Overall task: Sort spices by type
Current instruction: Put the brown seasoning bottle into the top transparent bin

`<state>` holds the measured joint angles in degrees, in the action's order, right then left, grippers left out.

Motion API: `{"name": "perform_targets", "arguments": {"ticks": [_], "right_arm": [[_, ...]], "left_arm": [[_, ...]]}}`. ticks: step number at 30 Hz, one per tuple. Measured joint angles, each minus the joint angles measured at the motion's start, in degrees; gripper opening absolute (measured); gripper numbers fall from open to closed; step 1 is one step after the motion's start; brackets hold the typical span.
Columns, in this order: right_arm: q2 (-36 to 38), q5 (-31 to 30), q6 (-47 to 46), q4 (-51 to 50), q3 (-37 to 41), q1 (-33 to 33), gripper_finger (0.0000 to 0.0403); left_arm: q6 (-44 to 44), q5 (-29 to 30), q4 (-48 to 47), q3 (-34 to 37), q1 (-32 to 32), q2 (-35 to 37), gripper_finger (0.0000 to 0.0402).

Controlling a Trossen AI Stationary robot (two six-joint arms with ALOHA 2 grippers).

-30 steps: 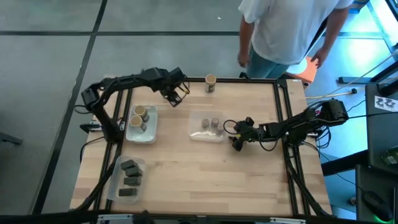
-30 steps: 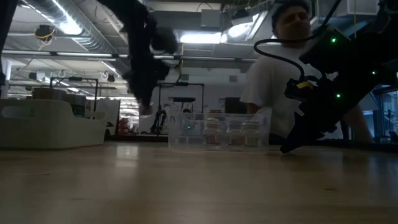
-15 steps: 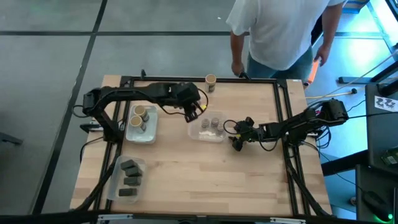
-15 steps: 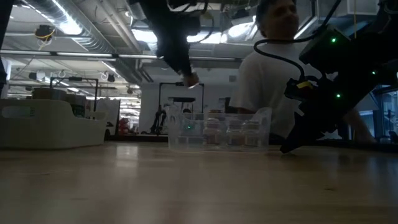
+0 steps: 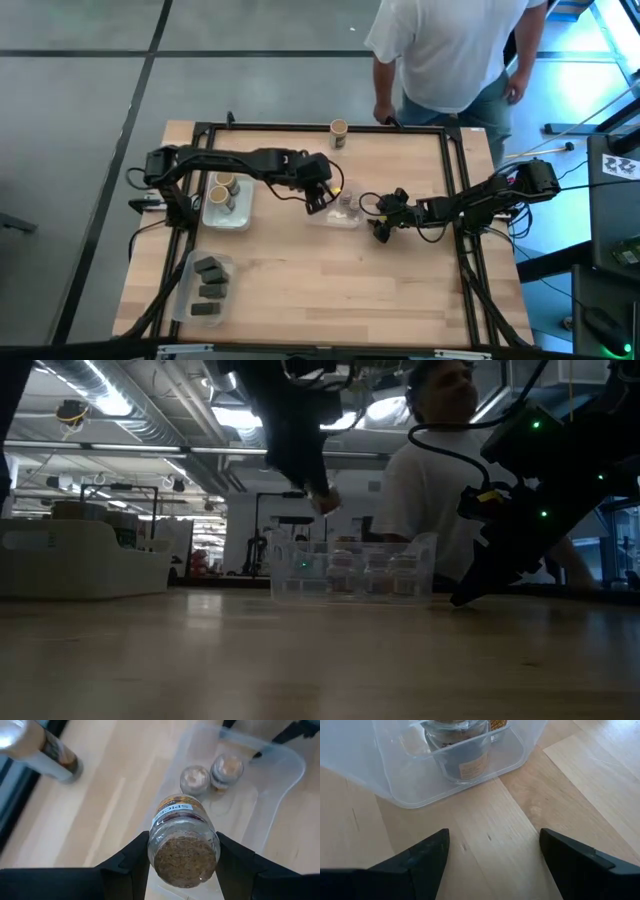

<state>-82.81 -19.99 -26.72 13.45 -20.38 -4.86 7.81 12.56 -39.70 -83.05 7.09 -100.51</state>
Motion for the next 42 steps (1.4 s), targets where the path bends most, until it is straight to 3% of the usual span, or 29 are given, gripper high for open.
{"name": "perform_targets", "arguments": {"ticks": [8, 24, 42], "right_arm": [[0.0, 0.0, 0.0, 0.0, 0.0, 0.0, 0.031], [0.0, 0.1, 0.0, 0.0, 0.0, 0.0, 0.031], [0.0, 0.1, 0.0, 0.0, -0.1, 0.0, 0.031]], "left_arm": [[2.3, -2.8, -4.0, 0.0, -0.8, -1.7, 0.0167], [2.0, -3.0, -8.0, 0.2, -2.3, -5.9, 0.0168], [-1.5, -3.0, -5.2, 0.1, -1.1, -12.2, 0.0168]]}}
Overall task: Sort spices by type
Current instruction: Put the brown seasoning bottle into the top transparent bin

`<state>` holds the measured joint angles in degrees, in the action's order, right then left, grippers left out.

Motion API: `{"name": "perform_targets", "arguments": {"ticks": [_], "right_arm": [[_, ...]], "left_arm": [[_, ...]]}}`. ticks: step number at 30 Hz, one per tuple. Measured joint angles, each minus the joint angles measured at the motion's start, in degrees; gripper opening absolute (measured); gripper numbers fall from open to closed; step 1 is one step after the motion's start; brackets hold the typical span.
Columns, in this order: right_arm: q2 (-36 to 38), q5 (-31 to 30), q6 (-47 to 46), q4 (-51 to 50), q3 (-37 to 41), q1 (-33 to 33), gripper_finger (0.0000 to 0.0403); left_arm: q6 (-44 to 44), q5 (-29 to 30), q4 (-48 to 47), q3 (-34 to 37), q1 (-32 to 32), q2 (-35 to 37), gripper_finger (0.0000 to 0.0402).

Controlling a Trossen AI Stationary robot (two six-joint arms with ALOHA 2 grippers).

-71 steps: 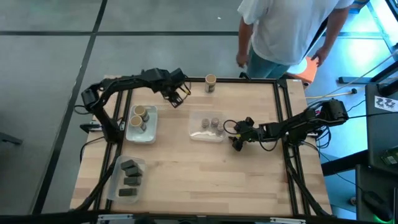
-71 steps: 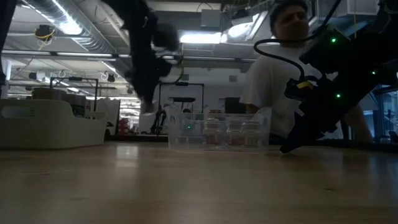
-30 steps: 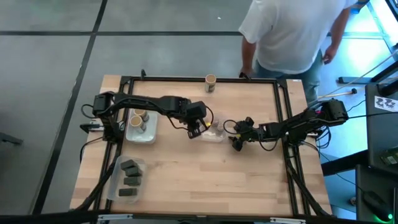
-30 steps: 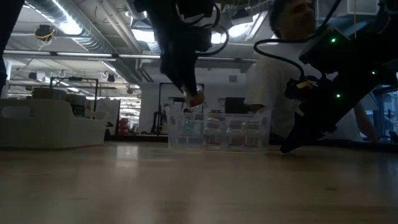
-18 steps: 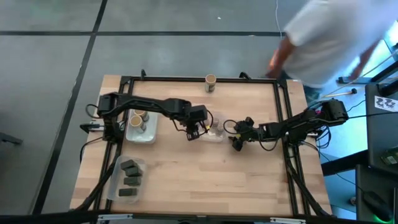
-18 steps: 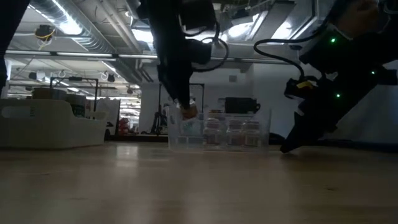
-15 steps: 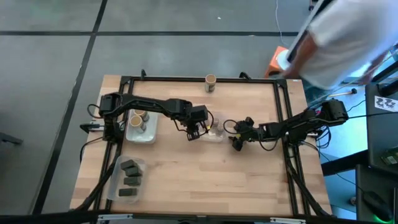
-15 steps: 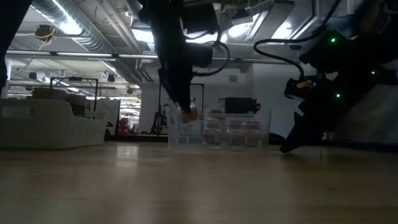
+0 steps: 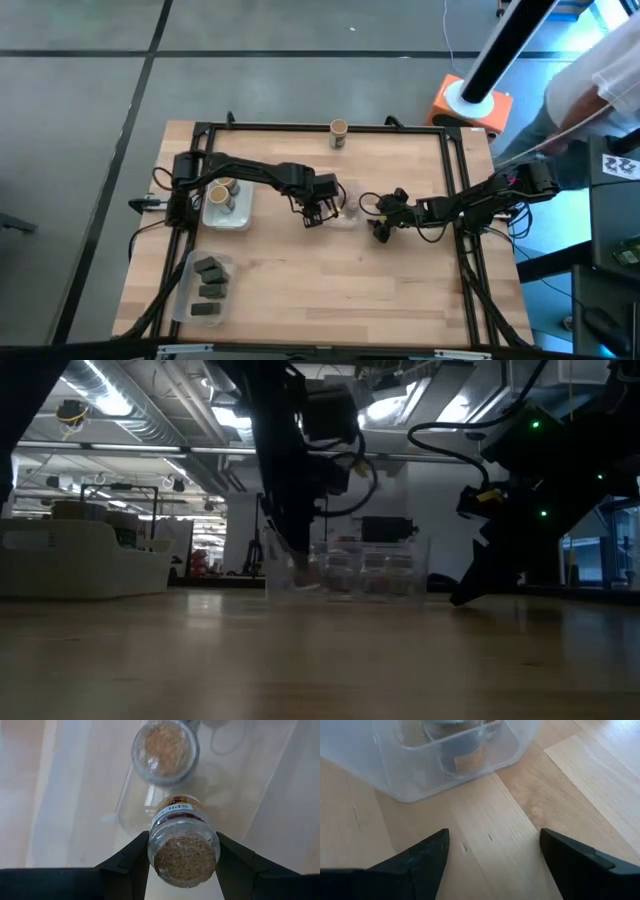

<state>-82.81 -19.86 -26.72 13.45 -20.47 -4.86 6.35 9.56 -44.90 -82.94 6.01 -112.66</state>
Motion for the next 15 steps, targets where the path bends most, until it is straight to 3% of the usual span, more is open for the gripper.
{"name": "perform_targets", "arguments": {"ticks": [15], "right_arm": [[0.0, 0.0, 0.0, 0.0, 0.0, 0.0, 0.031]], "left_arm": [[-2.1, 0.2, 4.0, 0.0, 0.1, -2.1, 0.0176]]}}
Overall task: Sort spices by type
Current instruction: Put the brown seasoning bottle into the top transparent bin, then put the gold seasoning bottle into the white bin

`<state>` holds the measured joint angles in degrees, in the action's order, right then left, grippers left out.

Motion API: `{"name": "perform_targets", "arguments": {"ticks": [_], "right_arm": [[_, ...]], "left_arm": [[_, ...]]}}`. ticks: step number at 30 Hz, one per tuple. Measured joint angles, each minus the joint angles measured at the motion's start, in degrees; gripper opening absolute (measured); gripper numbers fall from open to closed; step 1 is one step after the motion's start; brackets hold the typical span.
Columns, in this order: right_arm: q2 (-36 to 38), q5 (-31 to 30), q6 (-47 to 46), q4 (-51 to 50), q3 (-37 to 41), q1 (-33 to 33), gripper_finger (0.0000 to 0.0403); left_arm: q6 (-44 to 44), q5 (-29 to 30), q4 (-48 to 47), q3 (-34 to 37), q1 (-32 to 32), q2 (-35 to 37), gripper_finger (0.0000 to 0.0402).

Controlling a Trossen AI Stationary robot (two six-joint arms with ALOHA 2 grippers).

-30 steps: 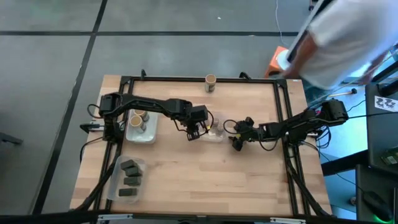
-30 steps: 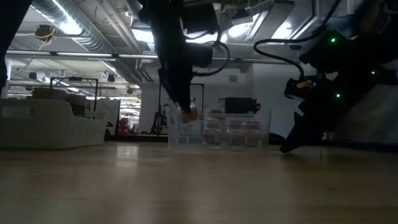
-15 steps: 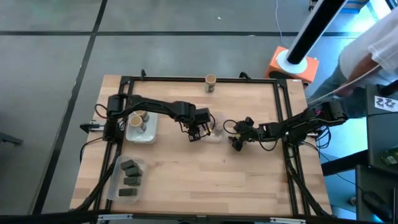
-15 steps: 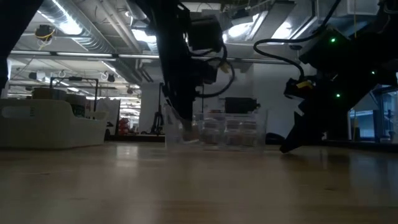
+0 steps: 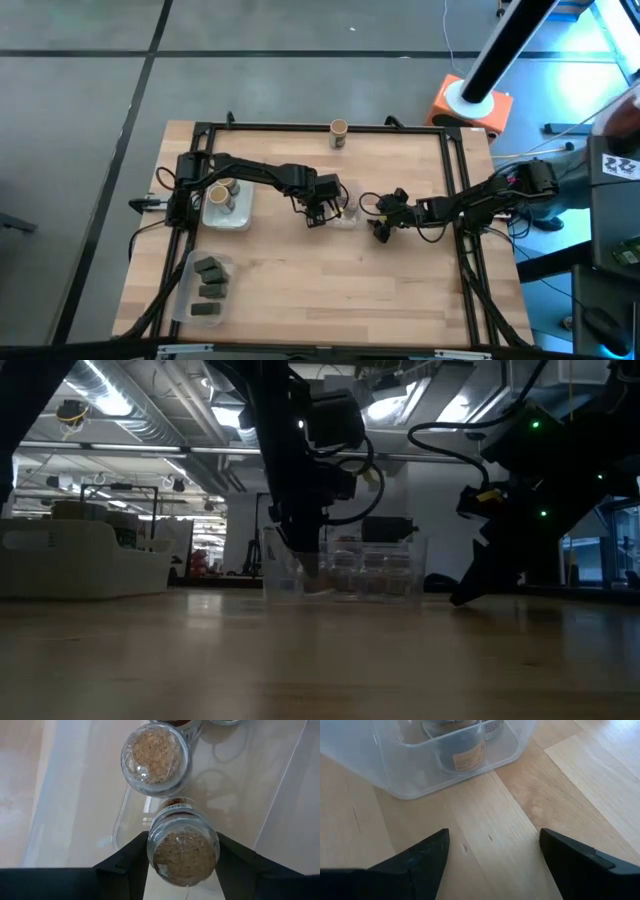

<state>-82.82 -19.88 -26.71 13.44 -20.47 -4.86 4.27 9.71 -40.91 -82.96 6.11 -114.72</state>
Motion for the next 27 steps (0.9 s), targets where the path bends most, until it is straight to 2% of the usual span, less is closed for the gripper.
{"name": "perform_targets", "arguments": {"ticks": [6, 11, 18, 24, 27], "right_arm": [[0.0, 0.0, 0.0, 0.0, 0.0, 0.0, 0.031], [0.0, -0.1, 0.0, 0.0, 0.0, 0.0, 0.031], [0.0, -0.4, 0.4, 0.0, 0.0, 0.0, 0.031], [1.4, -0.4, 3.1, -2.5, 0.0, 0.0, 0.031], [4.6, -0.3, 4.8, -3.7, 0.0, 0.0, 0.031]], "left_arm": [[0.6, -0.2, -0.7, 0.1, 0.0, 0.0, 0.0247], [0.8, -0.2, -7.8, -3.3, -0.5, 0.0, 0.0294], [-1.8, -0.2, -14.1, -9.2, -0.9, 0.1, 0.0303], [-5.4, -0.1, -14.3, -9.3, -0.7, 2.7, 0.0304], [-6.5, -0.1, -13.7, -9.3, -0.7, 3.7, 0.0304]]}}
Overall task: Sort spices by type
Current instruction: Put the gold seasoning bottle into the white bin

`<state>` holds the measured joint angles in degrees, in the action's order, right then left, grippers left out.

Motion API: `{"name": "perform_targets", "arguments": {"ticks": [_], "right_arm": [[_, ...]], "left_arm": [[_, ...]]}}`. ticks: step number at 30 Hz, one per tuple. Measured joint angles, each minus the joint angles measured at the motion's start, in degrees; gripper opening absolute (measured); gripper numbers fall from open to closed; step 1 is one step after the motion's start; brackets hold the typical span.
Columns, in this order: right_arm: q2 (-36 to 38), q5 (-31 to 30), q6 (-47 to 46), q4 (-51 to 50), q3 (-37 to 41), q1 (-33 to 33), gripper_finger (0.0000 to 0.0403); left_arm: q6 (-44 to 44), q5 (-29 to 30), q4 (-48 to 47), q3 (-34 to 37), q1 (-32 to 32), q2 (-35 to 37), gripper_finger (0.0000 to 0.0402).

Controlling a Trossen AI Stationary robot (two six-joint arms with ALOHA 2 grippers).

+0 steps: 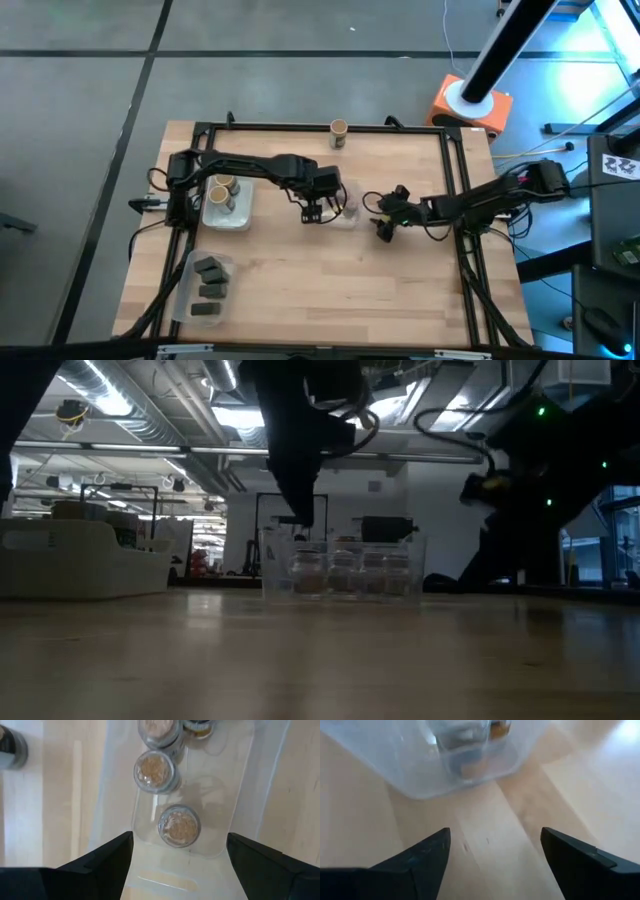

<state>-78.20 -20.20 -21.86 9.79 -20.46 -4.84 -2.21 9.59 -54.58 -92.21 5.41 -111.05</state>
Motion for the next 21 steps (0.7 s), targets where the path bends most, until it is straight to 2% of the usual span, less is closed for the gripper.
{"name": "perform_targets", "arguments": {"ticks": [3, 10, 15, 21], "right_arm": [[4.5, -0.1, 2.3, -2.6, -0.3, 0.8, 0.031], [16.8, -0.8, 4.7, -14.2, -2.2, 5.6, 0.031], [22.7, -3.8, 10.3, -13.9, -2.3, 8.6, 0.031], [24.1, -3.3, 11.7, -9.0, -2.3, 11.3, 0.031]], "left_arm": [[-1.1, 0.0, 2.7, 2.3, 0.0, 1.6, 0.0304], [-1.5, 0.0, 13.9, 13.5, 1.9, 7.6, 0.0304], [-3.0, 0.0, 22.5, 21.2, 2.3, 14.3, 0.0304], [-4.5, 0.0, 37.5, 33.6, 2.8, 24.1, 0.0304]]}}
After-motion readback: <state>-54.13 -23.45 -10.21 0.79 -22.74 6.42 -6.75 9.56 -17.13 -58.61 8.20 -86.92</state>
